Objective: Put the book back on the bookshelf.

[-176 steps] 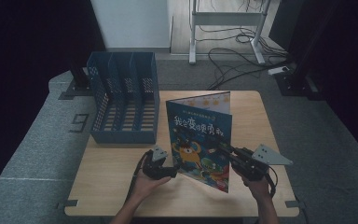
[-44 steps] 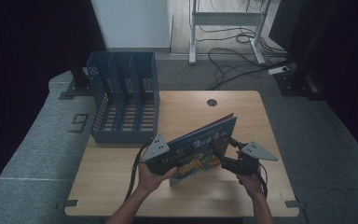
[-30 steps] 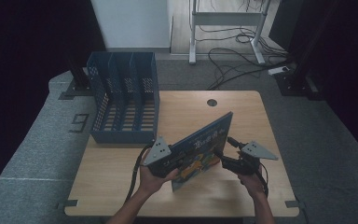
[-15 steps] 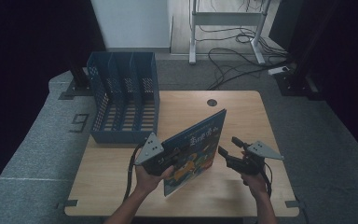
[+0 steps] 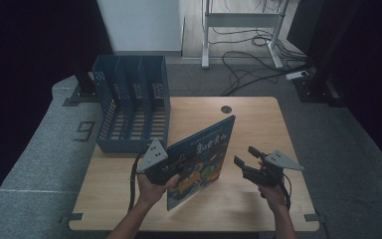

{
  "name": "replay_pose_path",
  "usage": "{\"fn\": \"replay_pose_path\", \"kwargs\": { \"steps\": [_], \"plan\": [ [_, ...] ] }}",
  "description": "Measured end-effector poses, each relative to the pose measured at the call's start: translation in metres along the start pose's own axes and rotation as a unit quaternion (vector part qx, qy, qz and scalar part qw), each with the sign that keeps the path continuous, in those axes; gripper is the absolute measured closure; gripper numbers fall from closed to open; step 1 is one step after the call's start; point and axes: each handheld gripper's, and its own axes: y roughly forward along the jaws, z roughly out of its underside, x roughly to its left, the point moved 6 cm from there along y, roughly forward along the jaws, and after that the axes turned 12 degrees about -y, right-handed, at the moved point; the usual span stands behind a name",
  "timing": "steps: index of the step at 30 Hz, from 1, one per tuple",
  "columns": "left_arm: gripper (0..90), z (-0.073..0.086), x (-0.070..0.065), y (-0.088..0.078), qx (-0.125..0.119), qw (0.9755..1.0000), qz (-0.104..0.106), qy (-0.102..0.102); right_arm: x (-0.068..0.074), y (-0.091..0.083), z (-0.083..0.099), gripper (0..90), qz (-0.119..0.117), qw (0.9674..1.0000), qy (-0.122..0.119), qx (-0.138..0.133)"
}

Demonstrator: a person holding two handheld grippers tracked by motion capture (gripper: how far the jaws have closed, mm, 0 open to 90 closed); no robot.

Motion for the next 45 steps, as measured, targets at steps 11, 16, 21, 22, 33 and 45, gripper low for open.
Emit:
{"fn": "replay_pose_path", "kwargs": {
  "steps": [11, 16, 21, 22, 33, 45],
  "plan": [
    [82.4, -0.012, 0.001, -0.01, -0.002, 1.0, -0.004, -0.006, -0.001, 0.0, 0.002, 28.9, 0.003, 1.0, 0.0, 0.004],
    [82.4, -0.019, 0.005, -0.017, -0.018, 0.9996, -0.006, -0.019, -0.003, -0.001, 0.004, 28.8, 0.006, 1.0, 0.003, 0.006],
    [82.5, -0.025, 0.008, -0.024, -0.031, 0.9993, -0.012, -0.016, -0.005, 0.0, 0.007, 28.9, 0.009, 0.9999, 0.006, 0.01],
    [82.5, -0.027, 0.008, -0.026, -0.033, 0.9992, -0.014, -0.015, -0.006, 0.001, 0.008, 28.9, 0.008, 0.9999, 0.006, 0.012],
    [82.5, -0.05, 0.013, -0.049, -0.057, 0.998, -0.014, -0.021, -0.009, 0.004, 0.017, 28.9, 0.011, 0.9995, 0.009, 0.027],
    [82.5, -0.069, 0.02, -0.065, -0.075, 0.9966, -0.028, -0.021, -0.01, 0.016, 0.036, 29.2, 0.014, 0.9979, 0.017, 0.061]
  ]
}}
